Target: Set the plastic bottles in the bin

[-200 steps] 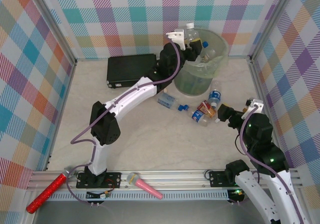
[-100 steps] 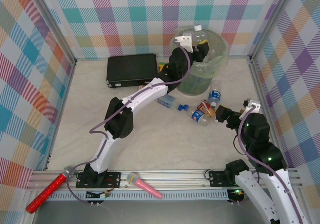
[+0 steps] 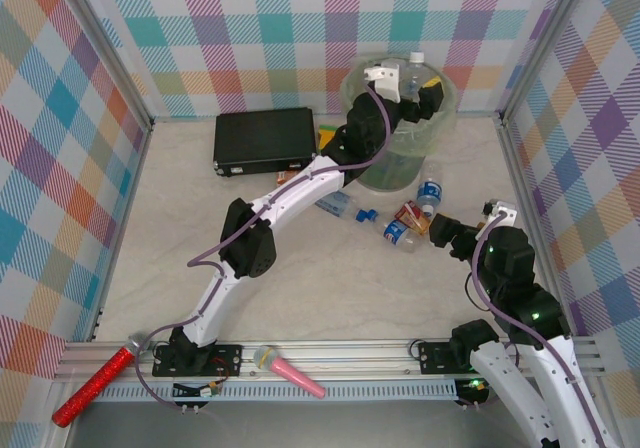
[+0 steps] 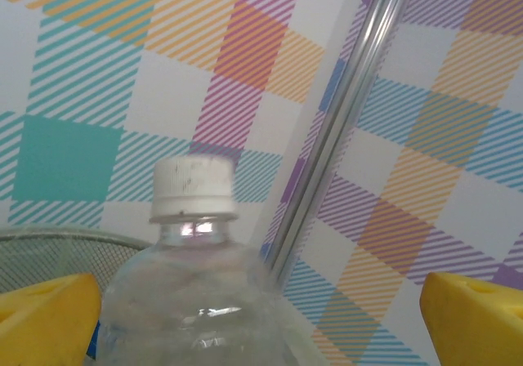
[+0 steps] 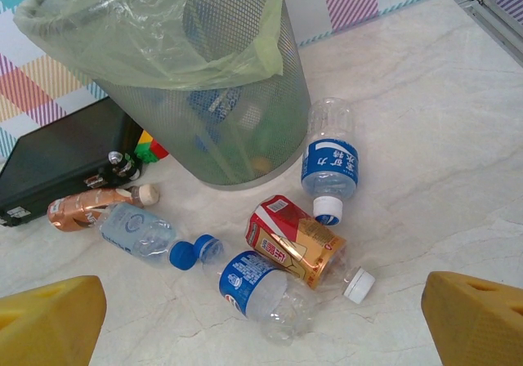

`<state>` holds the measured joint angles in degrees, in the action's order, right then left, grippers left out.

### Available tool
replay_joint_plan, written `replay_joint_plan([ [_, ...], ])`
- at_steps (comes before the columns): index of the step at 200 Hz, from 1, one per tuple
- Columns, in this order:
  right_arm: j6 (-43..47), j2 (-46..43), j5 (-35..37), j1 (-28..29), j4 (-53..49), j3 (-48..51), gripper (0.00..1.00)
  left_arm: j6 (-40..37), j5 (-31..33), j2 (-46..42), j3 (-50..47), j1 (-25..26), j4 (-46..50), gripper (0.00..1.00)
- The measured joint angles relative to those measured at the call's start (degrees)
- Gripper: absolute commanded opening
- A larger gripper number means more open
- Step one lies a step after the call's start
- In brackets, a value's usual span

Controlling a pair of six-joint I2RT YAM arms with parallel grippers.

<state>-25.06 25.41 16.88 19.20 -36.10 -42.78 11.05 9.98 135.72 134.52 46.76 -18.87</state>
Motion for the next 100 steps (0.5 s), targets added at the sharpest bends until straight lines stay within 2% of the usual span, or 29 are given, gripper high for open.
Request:
replay_joint_plan([
  [50,0.0,-0.1,0.0,0.0,0.0,0.0,0.99,0.0,-0.5,-1.0,-2.0,0.0,1.2,1.00],
  [100,0.0,-0.5,0.0,0.0,0.0,0.0,0.99,0.1,-0.5,-9.6,-11.5,0.1,2.3,1.00],
])
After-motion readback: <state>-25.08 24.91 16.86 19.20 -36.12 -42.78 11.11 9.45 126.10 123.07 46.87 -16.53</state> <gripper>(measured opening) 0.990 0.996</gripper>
